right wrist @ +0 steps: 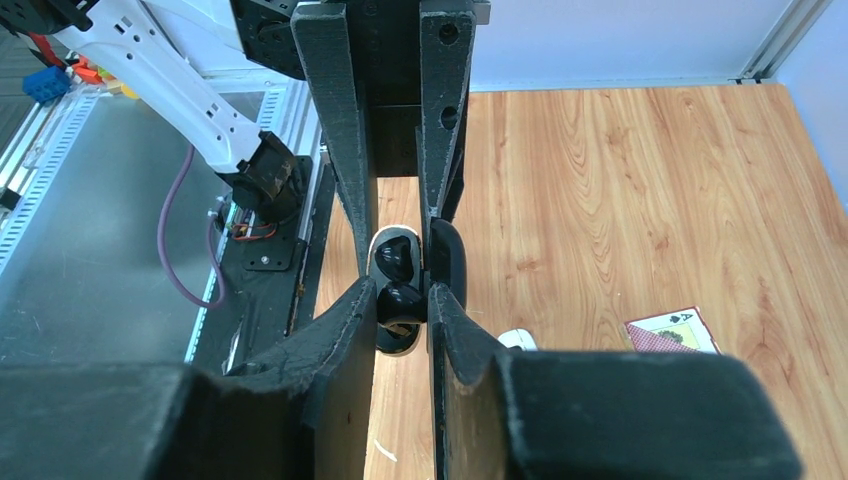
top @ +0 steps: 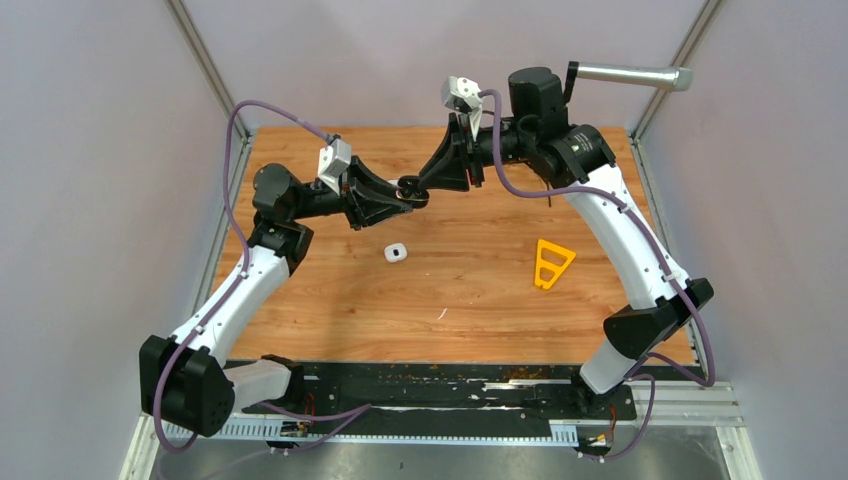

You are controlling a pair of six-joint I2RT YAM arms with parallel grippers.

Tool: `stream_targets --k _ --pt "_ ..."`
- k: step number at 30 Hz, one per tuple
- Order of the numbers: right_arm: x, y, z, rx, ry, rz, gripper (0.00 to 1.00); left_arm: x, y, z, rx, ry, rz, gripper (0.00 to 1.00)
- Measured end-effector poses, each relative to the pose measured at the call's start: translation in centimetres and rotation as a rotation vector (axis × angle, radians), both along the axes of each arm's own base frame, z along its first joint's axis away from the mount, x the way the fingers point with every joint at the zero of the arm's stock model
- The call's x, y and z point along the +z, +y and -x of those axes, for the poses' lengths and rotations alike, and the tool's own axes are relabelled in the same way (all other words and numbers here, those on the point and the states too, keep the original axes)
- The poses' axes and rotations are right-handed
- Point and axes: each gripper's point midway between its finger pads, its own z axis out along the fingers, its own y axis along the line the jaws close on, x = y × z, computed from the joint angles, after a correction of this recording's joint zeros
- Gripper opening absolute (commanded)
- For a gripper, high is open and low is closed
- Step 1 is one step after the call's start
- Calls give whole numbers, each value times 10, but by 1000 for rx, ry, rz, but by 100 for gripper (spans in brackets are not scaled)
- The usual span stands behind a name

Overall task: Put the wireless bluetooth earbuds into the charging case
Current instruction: Place the earbud in the charging case.

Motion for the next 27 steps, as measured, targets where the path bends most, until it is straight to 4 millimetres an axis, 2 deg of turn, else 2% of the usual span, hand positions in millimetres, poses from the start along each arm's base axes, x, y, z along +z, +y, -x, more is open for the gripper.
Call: stream_targets --k 17,24,27 --pt "-7 1 -8 -51 33 17 8 -1 0 -1 4 -6 0 0" --pt "0 3 -10 -65 62 -4 7 -1 1 -13 67 -24 13 0" --pt "4 4 -11 -72 76 -10 3 -5 2 -20 109 -26 22 0"
